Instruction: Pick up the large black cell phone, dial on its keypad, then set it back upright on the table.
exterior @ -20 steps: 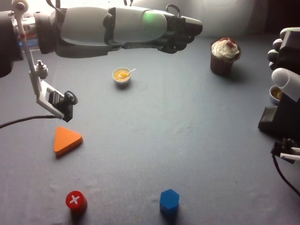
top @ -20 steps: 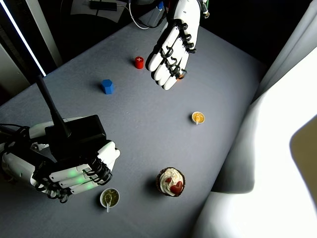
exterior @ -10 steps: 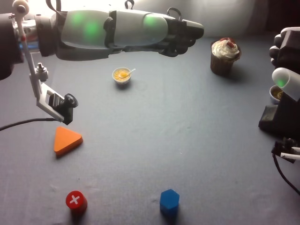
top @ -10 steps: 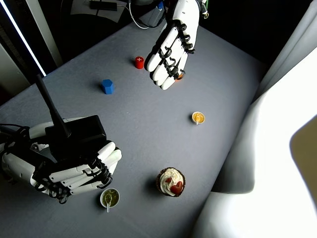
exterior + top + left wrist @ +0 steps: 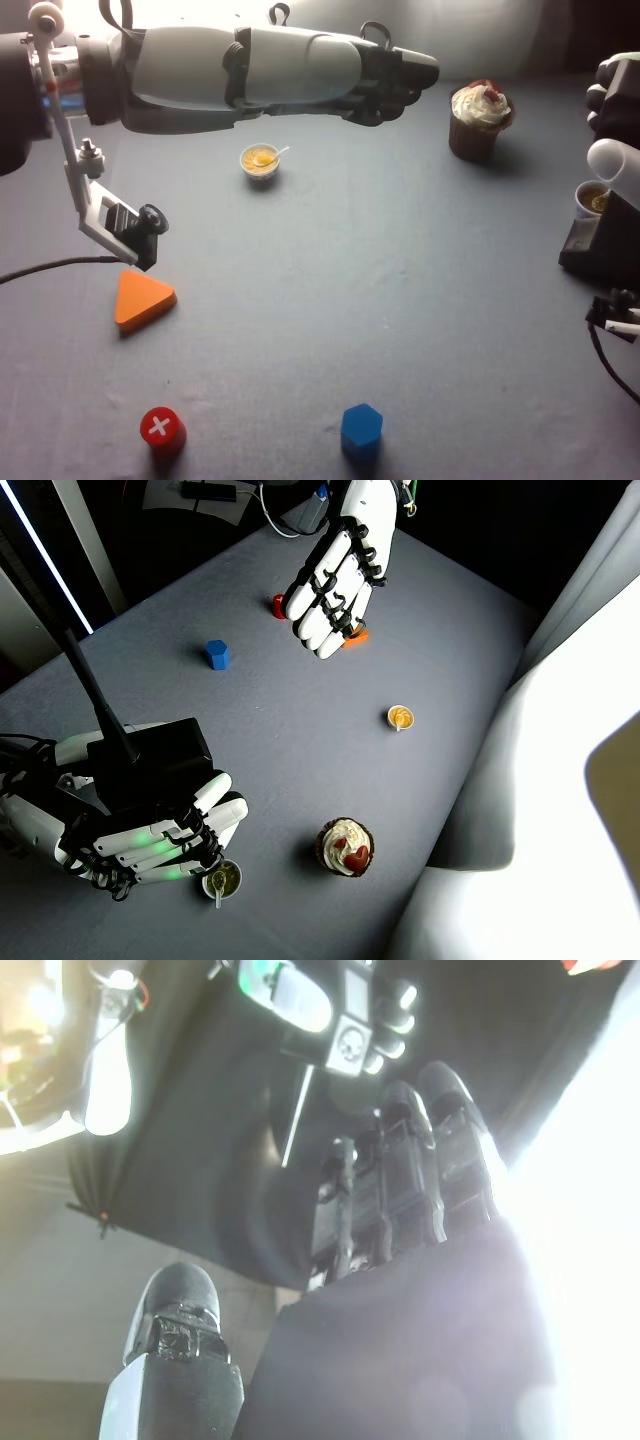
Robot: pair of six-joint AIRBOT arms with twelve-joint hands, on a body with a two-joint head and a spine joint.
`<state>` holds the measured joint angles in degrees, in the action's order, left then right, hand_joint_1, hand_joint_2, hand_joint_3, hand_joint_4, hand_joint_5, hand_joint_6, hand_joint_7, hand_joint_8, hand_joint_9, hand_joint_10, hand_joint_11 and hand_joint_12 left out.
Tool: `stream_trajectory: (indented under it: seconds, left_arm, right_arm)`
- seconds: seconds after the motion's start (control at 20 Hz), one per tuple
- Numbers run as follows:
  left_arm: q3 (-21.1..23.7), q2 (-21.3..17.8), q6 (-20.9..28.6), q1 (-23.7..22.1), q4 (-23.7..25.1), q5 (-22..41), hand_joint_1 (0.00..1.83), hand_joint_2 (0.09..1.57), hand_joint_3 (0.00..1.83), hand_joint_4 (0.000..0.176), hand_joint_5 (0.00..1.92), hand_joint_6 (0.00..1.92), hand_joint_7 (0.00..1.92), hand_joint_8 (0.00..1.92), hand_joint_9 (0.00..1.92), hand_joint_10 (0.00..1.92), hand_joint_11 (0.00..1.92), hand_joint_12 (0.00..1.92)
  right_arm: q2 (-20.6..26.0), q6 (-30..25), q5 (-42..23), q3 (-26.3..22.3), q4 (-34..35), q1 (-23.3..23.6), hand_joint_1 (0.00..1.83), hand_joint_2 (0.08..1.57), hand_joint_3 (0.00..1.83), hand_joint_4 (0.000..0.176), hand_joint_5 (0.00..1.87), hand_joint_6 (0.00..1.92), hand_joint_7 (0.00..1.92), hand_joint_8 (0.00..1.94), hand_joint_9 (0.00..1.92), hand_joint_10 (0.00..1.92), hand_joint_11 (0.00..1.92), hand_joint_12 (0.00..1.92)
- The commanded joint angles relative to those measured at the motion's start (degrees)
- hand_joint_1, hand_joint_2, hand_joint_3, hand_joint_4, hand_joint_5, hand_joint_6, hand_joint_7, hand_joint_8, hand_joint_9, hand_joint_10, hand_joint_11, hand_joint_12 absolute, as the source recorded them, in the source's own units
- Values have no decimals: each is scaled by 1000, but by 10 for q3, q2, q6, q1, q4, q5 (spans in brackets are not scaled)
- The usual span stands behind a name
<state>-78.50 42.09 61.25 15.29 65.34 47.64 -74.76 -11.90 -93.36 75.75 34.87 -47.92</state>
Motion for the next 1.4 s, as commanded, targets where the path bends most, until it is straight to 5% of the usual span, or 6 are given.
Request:
stream_trajectory:
  seconds: [0.0, 0.1, 0.15, 0.2, 0.3, 1.35]
  left_arm:
    - [4, -6, 2, -11, -46, 37, 0, 1152, 0, 43, 183, 1, 171, 0, 189, 0, 0, 404]
    - [4, -6, 2, -10, -46, 37, 0, 1151, 0, 44, 178, 0, 168, 0, 182, 0, 0, 389]
    - [4, -6, 2, -9, -46, 37, 0, 1152, 0, 43, 179, 1, 175, 3, 179, 0, 0, 383]
    - [4, -6, 2, -9, -46, 37, 0, 1155, 1, 40, 192, 4, 183, 4, 185, 2, 0, 395]
    - [4, -6, 2, -9, -46, 37, 0, 1156, 1, 41, 183, 1, 173, 0, 173, 1, 0, 379]
    - [15, -9, -2, -5, -40, 38, 0, 1150, 0, 43, 171, 0, 163, 0, 158, 1, 0, 358]
  right_arm:
    - [5, -12, -78, 5, -10, 0, 1113, 1199, 1, 0, 807, 1231, 832, 0, 886, 1, 598, 954]
    - [4, -12, -78, 4, -9, 1, 1111, 1200, 1, 0, 803, 1237, 835, 2, 883, 1, 600, 957]
    - [4, -13, -78, 3, -8, 1, 1110, 1142, 0, 0, 727, 553, 824, 12, 857, 2, 569, 970]
    - [4, -13, -78, 2, -5, 0, 1120, 1120, 0, 0, 797, 231, 821, 5, 836, 15, 553, 970]
    - [4, -15, -78, 1, -2, -2, 1105, 1124, 1, 0, 838, 37, 805, 0, 802, 2, 503, 1007]
    - [28, -12, -78, -19, 3, -15, 998, 1071, 0, 0, 682, 0, 615, 0, 548, 7, 186, 1036]
